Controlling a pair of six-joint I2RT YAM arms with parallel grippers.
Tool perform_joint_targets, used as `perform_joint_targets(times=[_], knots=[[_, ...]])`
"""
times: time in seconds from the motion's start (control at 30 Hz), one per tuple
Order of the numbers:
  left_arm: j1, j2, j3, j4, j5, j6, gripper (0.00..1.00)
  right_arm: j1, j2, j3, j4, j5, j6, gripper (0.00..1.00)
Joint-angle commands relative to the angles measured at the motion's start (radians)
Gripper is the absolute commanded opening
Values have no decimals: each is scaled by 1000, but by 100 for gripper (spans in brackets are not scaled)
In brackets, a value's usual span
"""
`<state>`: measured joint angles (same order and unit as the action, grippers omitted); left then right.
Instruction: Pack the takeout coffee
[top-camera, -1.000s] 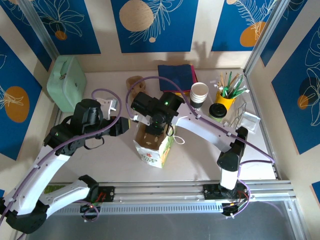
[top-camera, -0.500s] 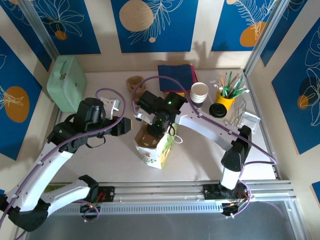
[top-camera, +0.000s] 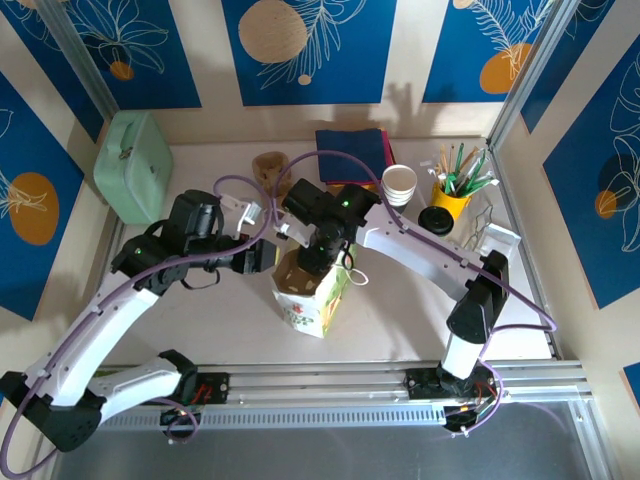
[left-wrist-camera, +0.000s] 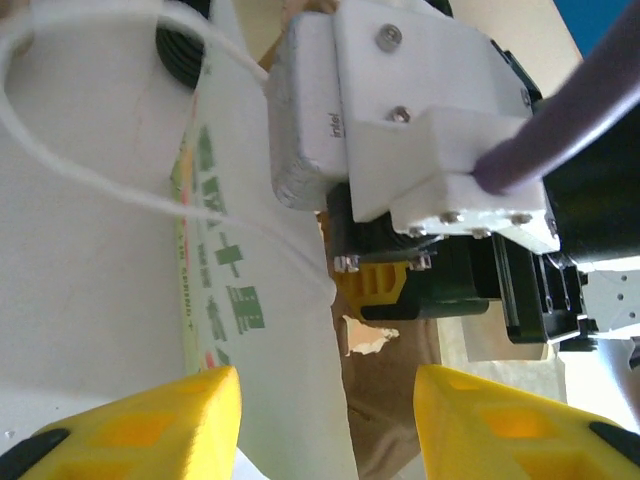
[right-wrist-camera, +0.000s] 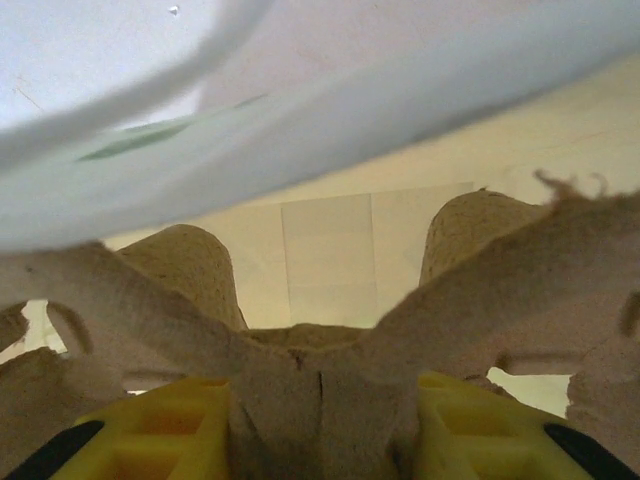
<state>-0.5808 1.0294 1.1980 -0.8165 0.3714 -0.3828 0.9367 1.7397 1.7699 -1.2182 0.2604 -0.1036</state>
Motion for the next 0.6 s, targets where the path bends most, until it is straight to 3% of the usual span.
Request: perform_joint_targets(times=[0.0, 0.3, 0.57], knots=[[-2, 7, -22, 23, 39, 48, 49, -14, -24, -29, -28, -25, 13, 36], [-58, 56, -37, 54, -29, 71, 47, -32, -46, -51, -20, -41, 7, 37], [-86, 85, -26, 59, -71, 92, 39, -49, -75, -66, -12, -49, 7, 36]])
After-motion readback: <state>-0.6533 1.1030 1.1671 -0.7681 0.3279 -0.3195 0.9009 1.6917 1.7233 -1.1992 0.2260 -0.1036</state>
